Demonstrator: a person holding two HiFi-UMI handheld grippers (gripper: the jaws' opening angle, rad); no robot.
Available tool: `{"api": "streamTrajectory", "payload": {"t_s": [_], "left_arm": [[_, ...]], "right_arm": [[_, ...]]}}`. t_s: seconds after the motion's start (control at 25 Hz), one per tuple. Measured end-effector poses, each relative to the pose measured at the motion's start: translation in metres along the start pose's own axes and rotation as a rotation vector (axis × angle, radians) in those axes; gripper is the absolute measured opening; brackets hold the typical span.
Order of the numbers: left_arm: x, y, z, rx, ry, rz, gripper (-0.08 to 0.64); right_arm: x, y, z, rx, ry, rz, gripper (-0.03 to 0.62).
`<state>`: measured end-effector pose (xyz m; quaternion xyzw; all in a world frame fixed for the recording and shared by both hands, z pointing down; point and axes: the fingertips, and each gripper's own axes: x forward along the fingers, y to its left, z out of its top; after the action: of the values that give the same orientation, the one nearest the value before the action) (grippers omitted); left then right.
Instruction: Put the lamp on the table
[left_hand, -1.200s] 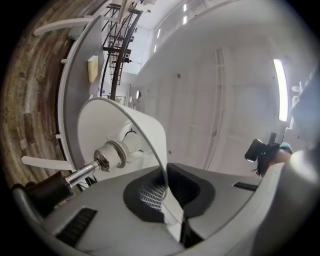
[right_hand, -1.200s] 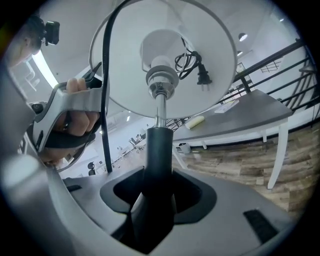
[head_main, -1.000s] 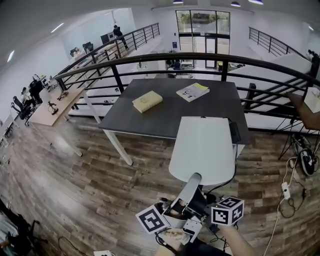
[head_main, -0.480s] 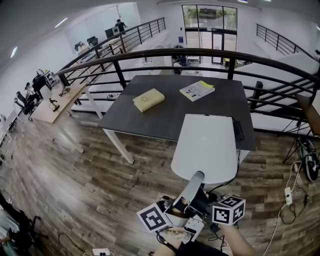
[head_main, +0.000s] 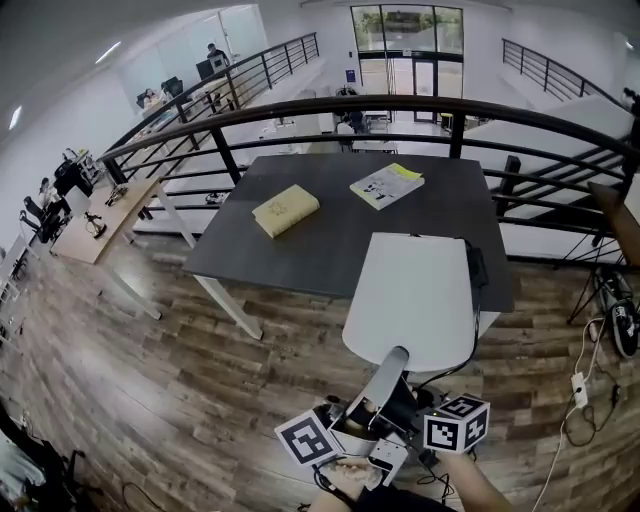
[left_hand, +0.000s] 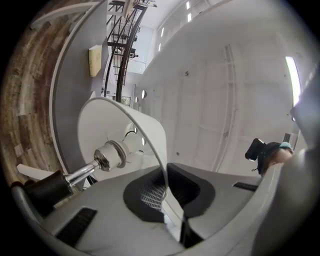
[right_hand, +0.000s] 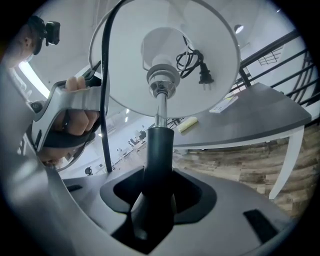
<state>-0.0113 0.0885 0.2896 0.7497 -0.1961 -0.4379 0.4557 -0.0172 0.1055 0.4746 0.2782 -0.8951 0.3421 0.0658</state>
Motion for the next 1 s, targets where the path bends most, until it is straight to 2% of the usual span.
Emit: {"api": "streamTrajectory", "payload": {"t_s": [0.4, 1.0], "left_arm": [[0.052, 0.036, 0.05, -0.025, 0.036, -0.027, 0.018], [0.13, 0.089, 0.144, -0.042, 0.085, -0.052, 0.018]], "right_arm": [[0.043, -0.045, 0.055, 0.001, -0.019, -0.046, 0.194], [0.126, -0.103, 0.148, -0.001, -0.062, -0.087, 0.194]]}}
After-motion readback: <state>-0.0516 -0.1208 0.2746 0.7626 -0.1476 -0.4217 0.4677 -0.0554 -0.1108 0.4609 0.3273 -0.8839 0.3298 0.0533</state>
